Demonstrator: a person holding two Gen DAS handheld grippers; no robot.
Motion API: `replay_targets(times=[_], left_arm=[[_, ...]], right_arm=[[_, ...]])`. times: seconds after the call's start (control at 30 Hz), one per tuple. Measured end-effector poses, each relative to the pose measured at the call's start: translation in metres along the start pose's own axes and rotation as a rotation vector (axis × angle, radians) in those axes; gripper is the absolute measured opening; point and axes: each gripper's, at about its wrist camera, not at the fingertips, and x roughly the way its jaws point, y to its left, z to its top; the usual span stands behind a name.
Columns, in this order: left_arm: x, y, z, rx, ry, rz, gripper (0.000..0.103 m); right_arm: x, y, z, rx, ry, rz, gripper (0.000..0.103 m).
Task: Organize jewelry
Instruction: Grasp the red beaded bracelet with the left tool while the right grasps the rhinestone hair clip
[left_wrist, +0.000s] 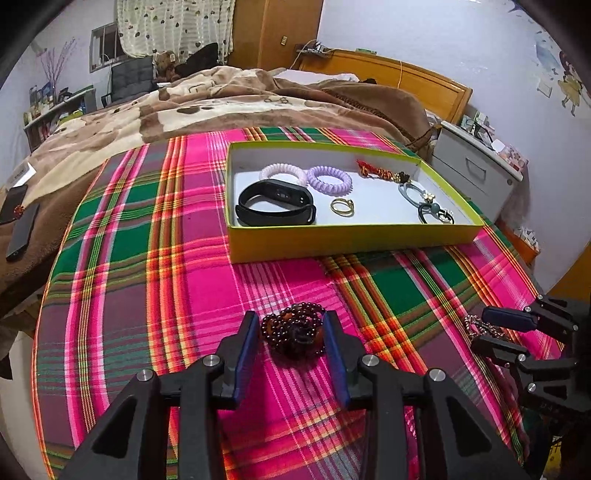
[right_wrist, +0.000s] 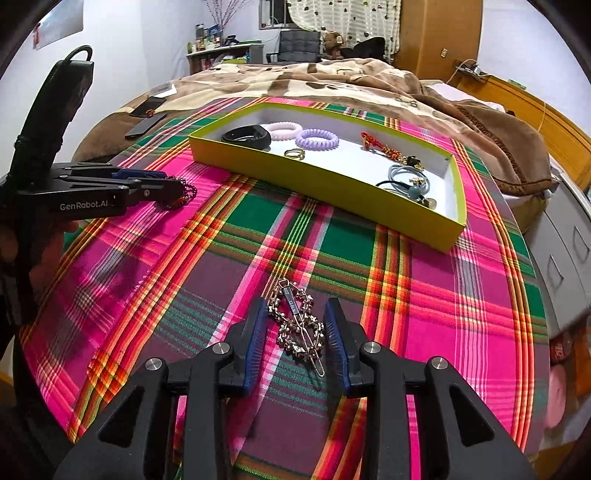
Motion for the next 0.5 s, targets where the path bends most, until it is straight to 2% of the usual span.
replay_targets(times=[0.23,0.3,0.5], left_arm=[[0.005,-0.013,-0.001,0.06,0.022,0.03,0.035],[0.005,-0.016,-0.001,0.076,0.021,0.027,0.026],[-0.001,-0.024,-0.003,0.111,0.002,0.02,0.024]], right_arm=[[-0.003,-0.001,-0.003,0.03,-0.01,-0.011,0.033],[-0.005,-0.002,-0.003,0.039,-0.015,-0.01,0.033],[-0.013,-0.007,-0.003,0.063,-0.04,-0.015,0.033]])
